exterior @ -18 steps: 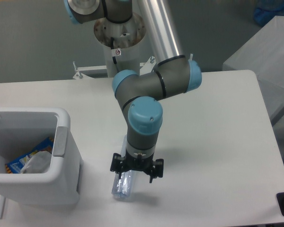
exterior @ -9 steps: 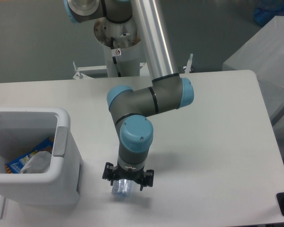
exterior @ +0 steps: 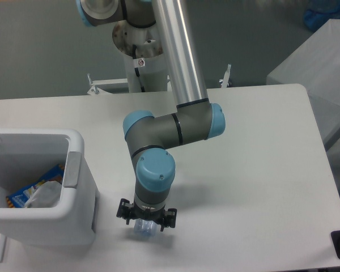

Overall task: Place the trash in the trash can
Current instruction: 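Close the gripper around the bottle's end, then lift the water bottle and carry it over the bin, then lower the bottle into the bin and release it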

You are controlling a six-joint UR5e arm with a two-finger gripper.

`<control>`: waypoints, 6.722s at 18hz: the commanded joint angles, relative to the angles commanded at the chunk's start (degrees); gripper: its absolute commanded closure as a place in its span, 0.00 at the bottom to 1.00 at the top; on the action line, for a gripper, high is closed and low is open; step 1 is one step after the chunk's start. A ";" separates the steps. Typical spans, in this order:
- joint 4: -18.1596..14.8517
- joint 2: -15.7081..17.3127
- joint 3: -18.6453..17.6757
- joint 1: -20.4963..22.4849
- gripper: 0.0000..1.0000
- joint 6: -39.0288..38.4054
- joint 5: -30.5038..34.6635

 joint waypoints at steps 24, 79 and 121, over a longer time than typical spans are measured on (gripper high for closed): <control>1.93 -1.41 -0.44 -0.09 0.33 0.17 0.97; 11.25 23.91 12.92 -4.12 0.43 -5.45 -19.16; 11.60 18.45 3.96 -12.66 0.26 -5.10 -17.58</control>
